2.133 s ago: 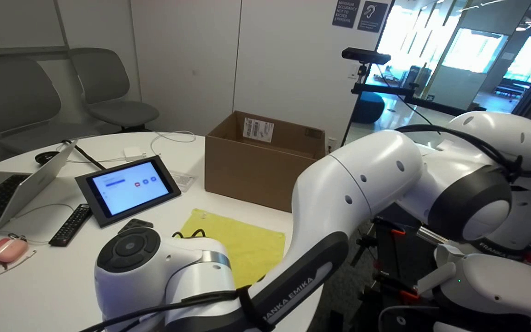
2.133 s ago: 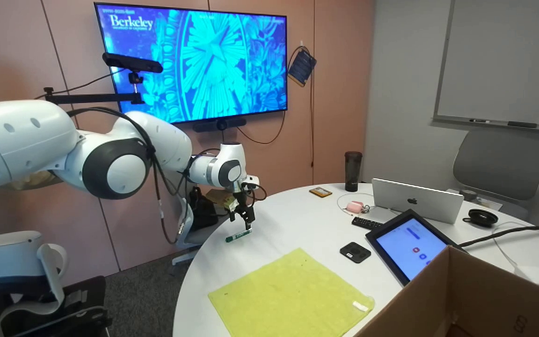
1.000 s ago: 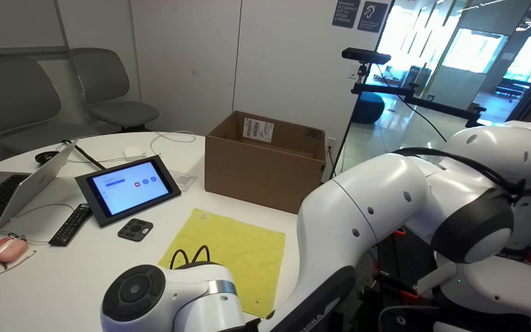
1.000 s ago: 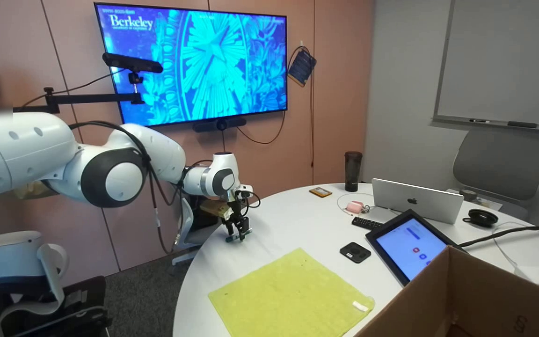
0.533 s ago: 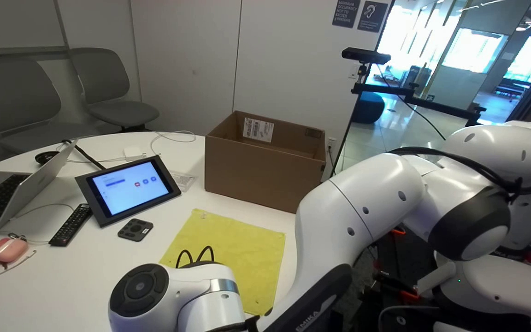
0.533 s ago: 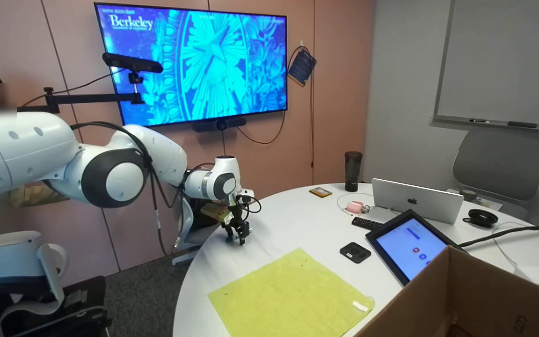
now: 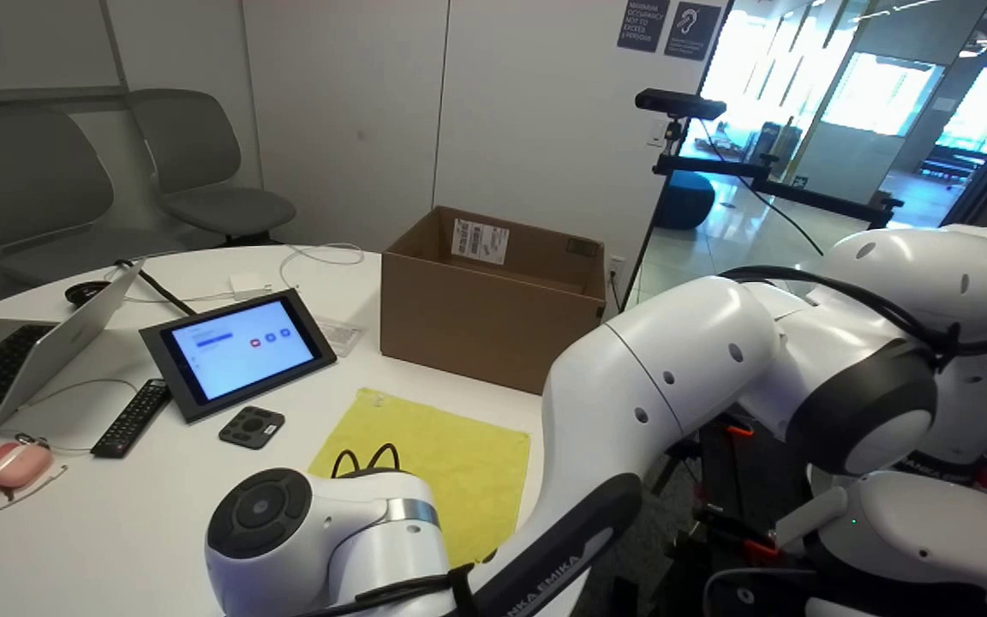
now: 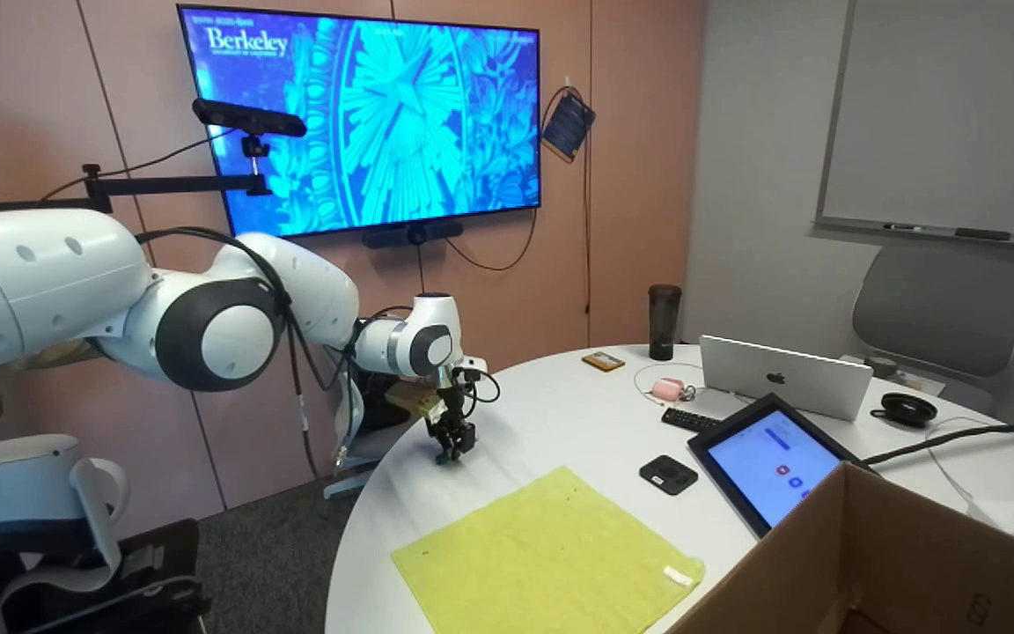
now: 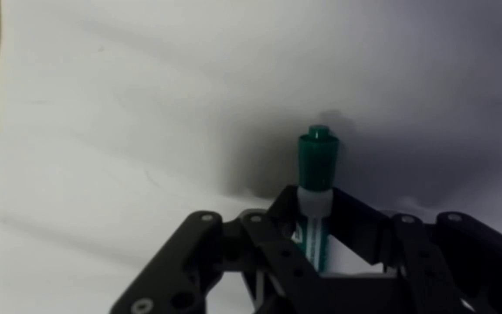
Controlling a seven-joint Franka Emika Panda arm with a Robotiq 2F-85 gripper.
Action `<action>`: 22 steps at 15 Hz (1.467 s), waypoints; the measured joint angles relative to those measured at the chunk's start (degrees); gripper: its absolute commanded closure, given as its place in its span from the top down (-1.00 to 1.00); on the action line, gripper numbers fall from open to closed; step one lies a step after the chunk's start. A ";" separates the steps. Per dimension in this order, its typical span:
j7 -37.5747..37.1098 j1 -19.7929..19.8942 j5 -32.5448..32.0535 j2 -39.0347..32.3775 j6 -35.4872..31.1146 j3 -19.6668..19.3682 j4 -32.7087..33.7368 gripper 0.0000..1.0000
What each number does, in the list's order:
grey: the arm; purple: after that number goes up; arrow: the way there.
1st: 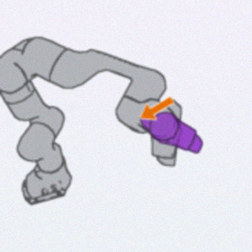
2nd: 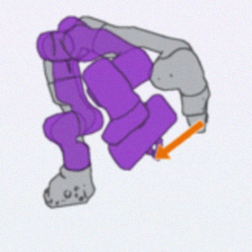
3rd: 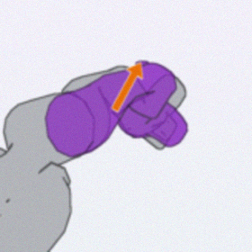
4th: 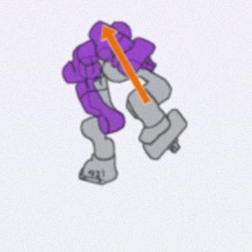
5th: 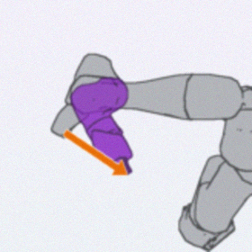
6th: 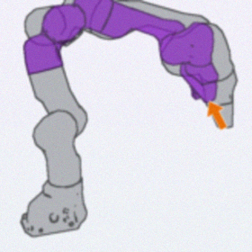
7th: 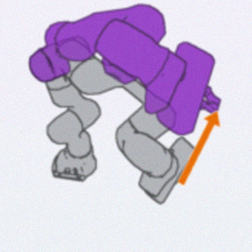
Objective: Pick up the marker, put it on the towel , fold the towel together with the marker and put it in the box
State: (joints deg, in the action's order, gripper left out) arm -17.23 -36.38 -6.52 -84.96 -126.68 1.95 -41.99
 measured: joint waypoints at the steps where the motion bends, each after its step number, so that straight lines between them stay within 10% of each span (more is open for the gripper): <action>1: 0.02 0.00 0.00 0.00 0.18 0.00 0.06 -0.74; 14: 7.47 3.22 -0.31 8.69 13.78 -1.03 1.16 -0.74; 22: 10.04 10.21 -0.31 20.14 14.61 -1.33 -11.45 -0.74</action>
State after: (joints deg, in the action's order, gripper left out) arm -7.19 -26.17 -6.83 -64.82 -112.07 0.61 -53.44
